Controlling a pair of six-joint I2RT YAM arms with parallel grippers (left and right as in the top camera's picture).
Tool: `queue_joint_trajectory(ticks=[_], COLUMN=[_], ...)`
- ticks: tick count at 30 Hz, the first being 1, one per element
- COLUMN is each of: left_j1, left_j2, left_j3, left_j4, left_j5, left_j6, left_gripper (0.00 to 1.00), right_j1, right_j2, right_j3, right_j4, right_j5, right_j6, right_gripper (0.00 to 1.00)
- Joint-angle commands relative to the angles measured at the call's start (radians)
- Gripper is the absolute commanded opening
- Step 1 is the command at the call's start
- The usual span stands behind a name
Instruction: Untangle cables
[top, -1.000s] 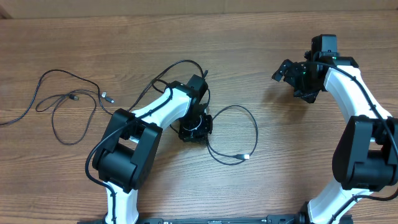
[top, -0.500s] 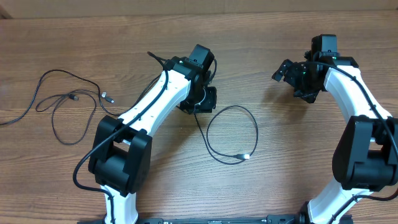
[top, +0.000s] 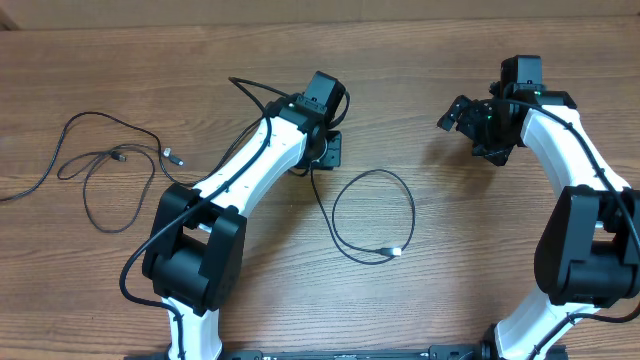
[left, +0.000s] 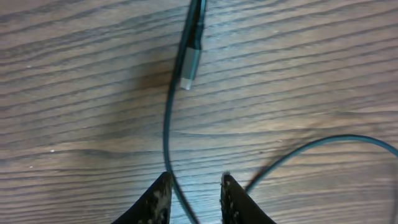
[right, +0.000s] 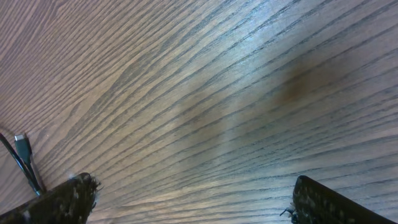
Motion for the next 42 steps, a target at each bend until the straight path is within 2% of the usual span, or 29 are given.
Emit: queue_joint_trajectory(ticks=[1,8,13,21,24,30,34,42], left_j1=[0.005,0.005,0.005,-0.001,-0.020,-0.089,-0.148,-0.171], left_j2=[-0.003,0.016,0.023,0.023,0.023,0.023,0.023,0.023], left_j3=[-0.041,-0.154,-0.229,-0.262,-0.278,-0.287,-0.287,-0.287], left_j4=[0.014,0.105,0.174,0.182,0.182,0.173,0.175,0.159], left_j5=[-0.043,-0.043,-0.022,0.257,0.298,0.309,0.311,0.331], left_j6=[-0.013,-0.068,-0.117,-0.117,-0.117,-0.116,-0.116,-0.127], left_gripper=[0.29,0.35,0.35,0.15,0.15,0.20,0.30,0.44], right_j1=[0.001,0.001,0.001,0.001,0.001,0.001,0.001,0.001], right_j2=[-0.025,-0.025,-0.025,-0.025,-0.025,-0.025,-0.025,-0.025], right_j3=[0.016,0.016,0.016,0.016,0.016,0.016,0.016,0.016], right_j4=[0.002,0.002,0.002,0.002,0.002,0.002,0.002,0.002], right_j5=[0.003,0.003,0.003,0.003,0.003,0.003,0.004,0.003], right_j6=[0.001,0.000,0.001,0.001,0.001,0.001,0.001,0.001], right_gripper=[1.00,1.00,1.00,1.00,1.00,1.00,1.00,1.00])
